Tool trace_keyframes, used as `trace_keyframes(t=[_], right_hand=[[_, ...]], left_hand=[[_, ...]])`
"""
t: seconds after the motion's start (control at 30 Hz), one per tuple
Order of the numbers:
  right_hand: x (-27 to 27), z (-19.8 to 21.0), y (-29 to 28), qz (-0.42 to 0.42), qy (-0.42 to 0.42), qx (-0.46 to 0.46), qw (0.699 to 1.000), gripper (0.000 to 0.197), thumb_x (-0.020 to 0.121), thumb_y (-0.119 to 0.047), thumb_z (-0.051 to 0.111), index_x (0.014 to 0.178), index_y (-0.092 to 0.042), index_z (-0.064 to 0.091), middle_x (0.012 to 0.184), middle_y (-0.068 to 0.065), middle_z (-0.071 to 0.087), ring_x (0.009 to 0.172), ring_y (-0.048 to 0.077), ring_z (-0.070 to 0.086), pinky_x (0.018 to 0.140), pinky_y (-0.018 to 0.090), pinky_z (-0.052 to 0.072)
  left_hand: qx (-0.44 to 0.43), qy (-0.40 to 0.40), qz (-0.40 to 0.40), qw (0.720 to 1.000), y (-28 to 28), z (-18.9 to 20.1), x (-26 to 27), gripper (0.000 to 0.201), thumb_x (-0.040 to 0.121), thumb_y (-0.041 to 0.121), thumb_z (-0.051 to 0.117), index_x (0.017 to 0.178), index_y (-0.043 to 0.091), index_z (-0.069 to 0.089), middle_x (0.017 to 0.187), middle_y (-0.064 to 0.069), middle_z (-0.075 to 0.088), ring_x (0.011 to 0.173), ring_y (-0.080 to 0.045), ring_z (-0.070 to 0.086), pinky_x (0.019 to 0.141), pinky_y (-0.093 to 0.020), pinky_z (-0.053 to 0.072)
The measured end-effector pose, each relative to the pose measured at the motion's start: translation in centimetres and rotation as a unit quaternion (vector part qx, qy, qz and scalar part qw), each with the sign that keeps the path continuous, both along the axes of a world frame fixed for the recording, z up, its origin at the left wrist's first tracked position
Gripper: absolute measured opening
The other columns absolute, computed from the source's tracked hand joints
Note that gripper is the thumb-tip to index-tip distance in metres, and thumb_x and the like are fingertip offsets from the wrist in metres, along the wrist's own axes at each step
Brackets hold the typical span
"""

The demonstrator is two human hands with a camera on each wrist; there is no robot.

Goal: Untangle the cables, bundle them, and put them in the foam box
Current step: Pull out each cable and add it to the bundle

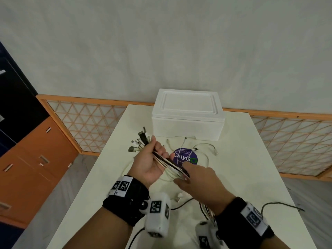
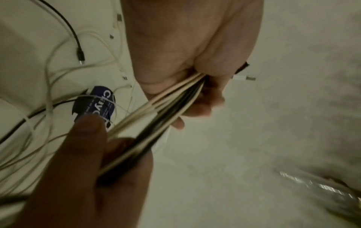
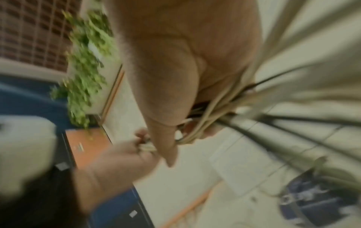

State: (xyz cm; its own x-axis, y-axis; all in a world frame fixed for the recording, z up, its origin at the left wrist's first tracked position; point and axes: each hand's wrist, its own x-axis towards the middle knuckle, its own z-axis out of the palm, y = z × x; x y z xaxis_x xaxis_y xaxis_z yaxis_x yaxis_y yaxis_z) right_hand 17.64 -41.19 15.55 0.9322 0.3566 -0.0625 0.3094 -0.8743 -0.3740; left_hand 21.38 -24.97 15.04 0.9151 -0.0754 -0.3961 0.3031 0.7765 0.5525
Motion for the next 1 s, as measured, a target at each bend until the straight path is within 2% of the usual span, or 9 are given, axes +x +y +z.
trace_keyframes(t=[0.3, 0.4, 0.5, 0.63, 0.7, 0.8, 0.87, 0.93, 1.0], right_hand=[[3.1, -2.8, -2.6, 0.017, 0.098, -0.18, 0.979, 0.061, 0.061, -0.068, 0.067, 0.106, -0.029, 0.05, 0.111, -0.007, 0.06, 0.109, 0.019, 0.056, 0.092, 0.04, 0.036], [3.2, 0.1, -1.9, 0.04, 0.112, 0.09, 0.989, 0.077, 0.065, -0.056, 0.076, 0.13, -0.03, 0.043, 0.128, -0.007, 0.052, 0.117, 0.013, 0.052, 0.099, 0.036, 0.044], [3.1, 3.5, 0.3, 0.067, -0.023, 0.351, 0.934, 0.057, 0.088, -0.04, 0.06, 0.139, -0.03, 0.038, 0.136, -0.009, 0.046, 0.123, 0.002, 0.048, 0.103, 0.025, 0.041], [3.4, 5.5, 3.6, 0.142, -0.095, 0.216, 0.961, 0.046, 0.1, -0.03, 0.04, 0.145, -0.018, 0.034, 0.149, 0.0, 0.037, 0.137, 0.009, 0.032, 0.107, 0.013, 0.019], [3.5, 5.1, 4.2, 0.14, -0.092, 0.176, 0.97, 0.042, 0.101, -0.025, 0.04, 0.142, -0.017, 0.04, 0.145, 0.005, 0.044, 0.135, 0.016, 0.037, 0.103, 0.015, 0.022], [2.9, 4.4, 4.8, 0.166, -0.11, 0.184, 0.963, 0.044, 0.097, -0.031, 0.039, 0.139, -0.017, 0.045, 0.133, 0.008, 0.057, 0.123, 0.022, 0.052, 0.102, 0.026, 0.037], [2.9, 4.2, 5.1, 0.197, -0.112, 0.166, 0.96, 0.051, 0.096, -0.036, 0.04, 0.144, -0.019, 0.036, 0.134, 0.005, 0.056, 0.122, 0.021, 0.052, 0.101, 0.031, 0.041], [3.2, 4.5, 5.1, 0.205, -0.081, 0.21, 0.953, 0.063, 0.095, -0.04, 0.047, 0.149, -0.022, 0.02, 0.147, 0.0, 0.042, 0.131, 0.015, 0.042, 0.107, 0.028, 0.035], [3.5, 4.0, 4.7, 0.151, -0.016, 0.329, 0.932, 0.082, 0.088, -0.048, 0.055, 0.15, -0.026, 0.007, 0.156, -0.005, 0.022, 0.138, 0.008, 0.03, 0.112, 0.024, 0.027]], left_hand=[[0.03, -0.073, -0.009, 0.997, 0.2, -0.1, -0.8, 0.059, 0.094, 0.045, 0.046, 0.043, 0.019, 0.032, 0.039, 0.004, 0.024, 0.037, -0.013, 0.026, 0.055, -0.031, 0.043], [0.097, -0.069, -0.025, 0.993, 0.0, 0.1, -1.1, 0.054, 0.088, 0.042, 0.052, 0.044, 0.02, 0.031, 0.04, 0.004, 0.022, 0.037, -0.013, 0.024, 0.055, -0.031, 0.038], [0.171, -0.059, -0.05, 0.982, -0.9, 0.3, -1.7, 0.05, 0.093, 0.034, 0.052, 0.047, 0.02, 0.035, 0.045, 0.002, 0.023, 0.039, -0.013, 0.023, 0.053, -0.028, 0.035], [0.27, -0.114, -0.07, 0.954, -2.4, 0.7, -2.7, 0.04, 0.096, 0.007, 0.043, 0.059, 0.016, 0.052, 0.052, -0.002, 0.034, 0.046, -0.011, 0.033, 0.042, -0.02, 0.032], [0.315, -0.125, -0.097, 0.936, -2.0, 0.7, -2.9, 0.038, 0.096, 0.0, 0.04, 0.062, 0.012, 0.052, 0.052, -0.005, 0.044, 0.051, -0.017, 0.041, 0.044, -0.021, 0.038], [0.34, -0.125, -0.12, 0.924, -1.6, 0.8, -3.3, 0.029, 0.102, 0.008, 0.036, 0.088, 0.01, 0.061, 0.077, -0.006, 0.063, 0.073, -0.02, 0.06, 0.066, -0.03, 0.052], [0.356, -0.132, -0.108, 0.919, -1.5, 0.6, -3.5, 0.026, 0.104, 0.011, 0.029, 0.114, 0.02, 0.052, 0.098, 0.003, 0.058, 0.091, -0.012, 0.058, 0.083, -0.03, 0.05], [0.36, -0.15, -0.135, 0.911, -1.5, 0.7, -3.3, 0.024, 0.101, 0.018, 0.036, 0.102, 0.031, 0.056, 0.09, -0.006, 0.053, 0.082, -0.019, 0.055, 0.078, -0.036, 0.048], [0.318, -0.17, -0.126, 0.924, -1.1, 0.7, -2.8, 0.023, 0.091, 0.035, 0.054, 0.095, 0.016, 0.064, 0.088, -0.018, 0.055, 0.082, -0.03, 0.052, 0.076, -0.043, 0.043]])
